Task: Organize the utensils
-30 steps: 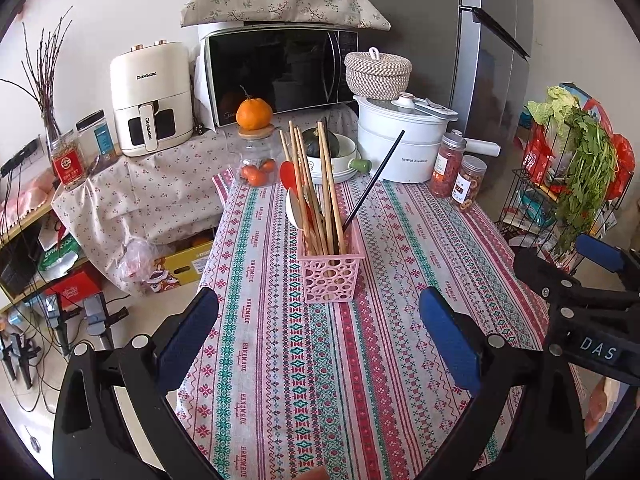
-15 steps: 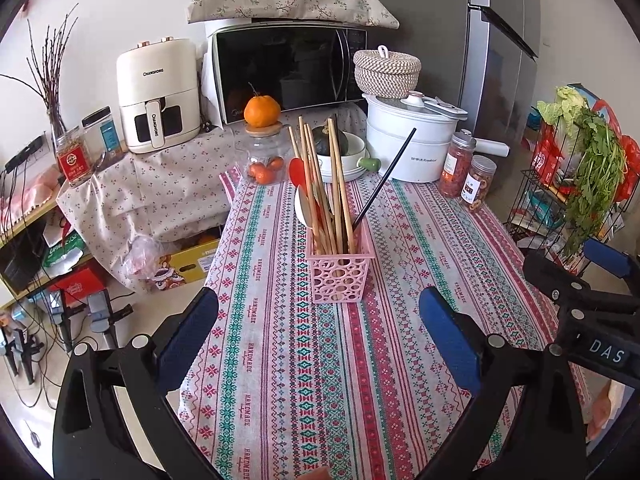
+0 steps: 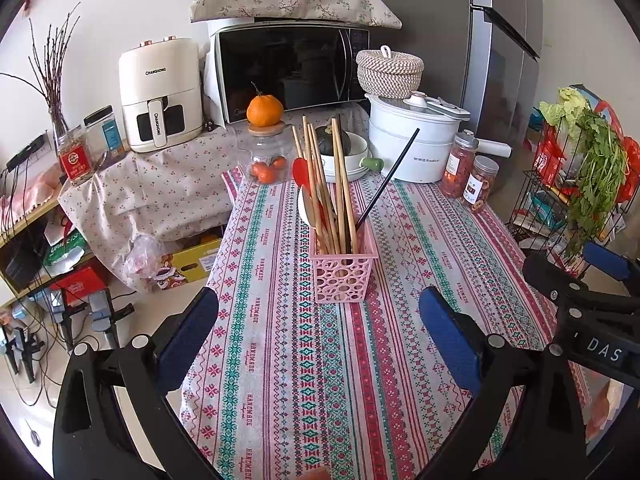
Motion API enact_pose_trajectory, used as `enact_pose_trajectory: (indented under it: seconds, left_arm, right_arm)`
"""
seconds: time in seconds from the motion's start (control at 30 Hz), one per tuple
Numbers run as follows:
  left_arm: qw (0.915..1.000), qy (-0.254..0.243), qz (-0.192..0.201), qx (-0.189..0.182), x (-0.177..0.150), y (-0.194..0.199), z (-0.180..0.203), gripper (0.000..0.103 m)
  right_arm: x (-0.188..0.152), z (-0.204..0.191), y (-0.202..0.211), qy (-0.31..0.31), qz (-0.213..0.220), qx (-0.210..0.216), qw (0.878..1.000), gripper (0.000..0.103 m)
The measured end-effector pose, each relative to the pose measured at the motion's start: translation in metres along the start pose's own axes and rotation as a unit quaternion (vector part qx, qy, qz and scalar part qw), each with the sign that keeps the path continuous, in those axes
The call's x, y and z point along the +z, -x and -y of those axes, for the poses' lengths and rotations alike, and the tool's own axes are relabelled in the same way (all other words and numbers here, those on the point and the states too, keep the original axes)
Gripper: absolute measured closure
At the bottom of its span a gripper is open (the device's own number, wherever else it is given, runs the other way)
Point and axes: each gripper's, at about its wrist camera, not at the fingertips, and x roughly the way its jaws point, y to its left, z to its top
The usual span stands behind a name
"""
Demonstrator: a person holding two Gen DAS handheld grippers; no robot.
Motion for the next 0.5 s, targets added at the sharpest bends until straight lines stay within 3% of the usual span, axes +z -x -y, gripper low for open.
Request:
enact_pose_trajectory:
  seconds: [0.5]
  left_arm:
    - [1.0, 0.0, 0.0, 0.001, -0.0018, -0.0004, -0.0002, 0.007]
  right_arm:
    - [0.0003, 0.0, -0.0013, 0.0, -0.005, 0.004, 1.0, 0.006]
